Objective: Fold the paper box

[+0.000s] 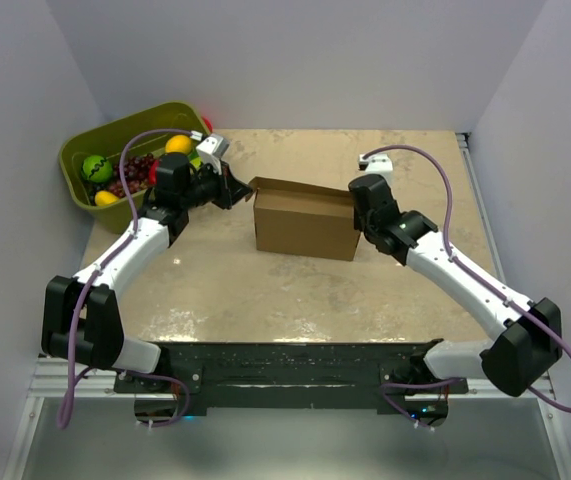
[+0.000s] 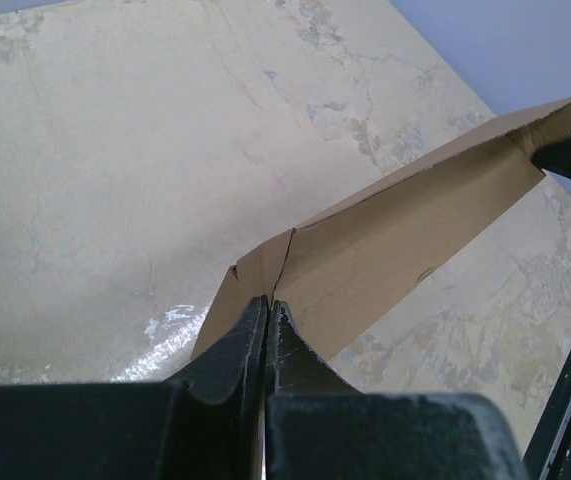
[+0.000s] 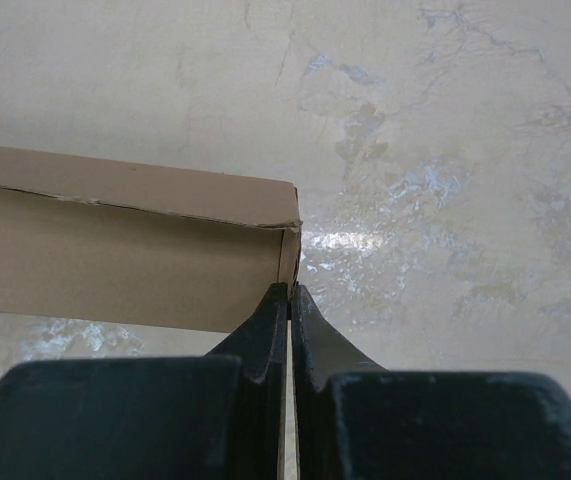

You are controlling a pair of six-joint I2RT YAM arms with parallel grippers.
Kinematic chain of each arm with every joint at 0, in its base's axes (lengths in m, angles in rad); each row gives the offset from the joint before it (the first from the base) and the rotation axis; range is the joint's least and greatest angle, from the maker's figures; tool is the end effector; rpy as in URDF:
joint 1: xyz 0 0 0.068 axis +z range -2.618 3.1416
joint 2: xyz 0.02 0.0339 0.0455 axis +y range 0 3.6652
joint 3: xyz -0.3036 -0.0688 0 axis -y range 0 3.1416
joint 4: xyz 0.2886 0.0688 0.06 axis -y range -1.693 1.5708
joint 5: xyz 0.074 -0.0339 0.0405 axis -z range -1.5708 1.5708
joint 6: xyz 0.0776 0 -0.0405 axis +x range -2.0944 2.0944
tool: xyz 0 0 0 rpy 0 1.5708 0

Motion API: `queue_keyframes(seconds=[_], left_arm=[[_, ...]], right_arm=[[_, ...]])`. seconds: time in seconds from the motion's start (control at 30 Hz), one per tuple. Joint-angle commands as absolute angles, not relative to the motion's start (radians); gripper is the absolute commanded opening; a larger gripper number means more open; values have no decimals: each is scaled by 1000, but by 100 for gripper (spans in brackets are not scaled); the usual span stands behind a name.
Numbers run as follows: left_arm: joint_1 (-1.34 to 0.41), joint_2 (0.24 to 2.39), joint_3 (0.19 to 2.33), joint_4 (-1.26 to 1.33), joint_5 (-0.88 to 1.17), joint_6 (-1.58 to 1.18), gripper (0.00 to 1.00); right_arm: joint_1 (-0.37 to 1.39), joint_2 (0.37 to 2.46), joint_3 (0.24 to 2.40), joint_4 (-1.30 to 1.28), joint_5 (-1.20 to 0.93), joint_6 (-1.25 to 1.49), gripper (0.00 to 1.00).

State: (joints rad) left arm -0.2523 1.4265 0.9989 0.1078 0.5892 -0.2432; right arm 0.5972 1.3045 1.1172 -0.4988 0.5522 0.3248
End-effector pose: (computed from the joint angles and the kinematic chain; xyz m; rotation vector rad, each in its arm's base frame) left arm 0.3721 -0.1404 0.3053 0.4224 1.8862 -0.8898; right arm 0.3067 0.1593 0.3229 -0.0060 2.1419 -0.0914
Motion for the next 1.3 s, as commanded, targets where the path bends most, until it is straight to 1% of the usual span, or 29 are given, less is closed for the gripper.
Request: queue_keyframes(seconds=[0.0,0.37,0.5,0.57,0.6,0.67,0.7,0.77,0.83,0.93,1.1,1.27], left_arm=[[-298,1394,986,134,649,-276,0],[-299,1385,986,141,580,-437,0],[-301,1371,977,134,548,-420,0],[-301,1371,979,106,531,-376,0],[-301,1371,983,83,531,-358,0],[-301,1371,994,45,548,-299,0],[-301,1371,999,31,549,-282,0],[-301,1367,1009,8,548,-242,0],[-301,1362,1019,2,548,-216,0],[-301,1359,1031,-35,546,-195,0],[-301,1359,1035,-44,554,-192,0],[-301,1356,1042,-51,551,-186,0]], right_arm=[[618,1367,1077,-644,494,362,0],[624,1373,1083,-634,491,359,0],[629,1374,1086,-632,482,364,0],[629,1364,1098,-640,479,367,8],[629,1356,1104,-646,477,370,15],[629,1336,1120,-650,477,368,22],[629,1329,1129,-653,476,370,28],[629,1316,1144,-660,456,374,31],[629,1309,1166,-673,453,371,36],[627,1286,1193,-681,443,367,41],[624,1256,1219,-673,399,367,41],[608,1262,1224,-678,437,353,43]])
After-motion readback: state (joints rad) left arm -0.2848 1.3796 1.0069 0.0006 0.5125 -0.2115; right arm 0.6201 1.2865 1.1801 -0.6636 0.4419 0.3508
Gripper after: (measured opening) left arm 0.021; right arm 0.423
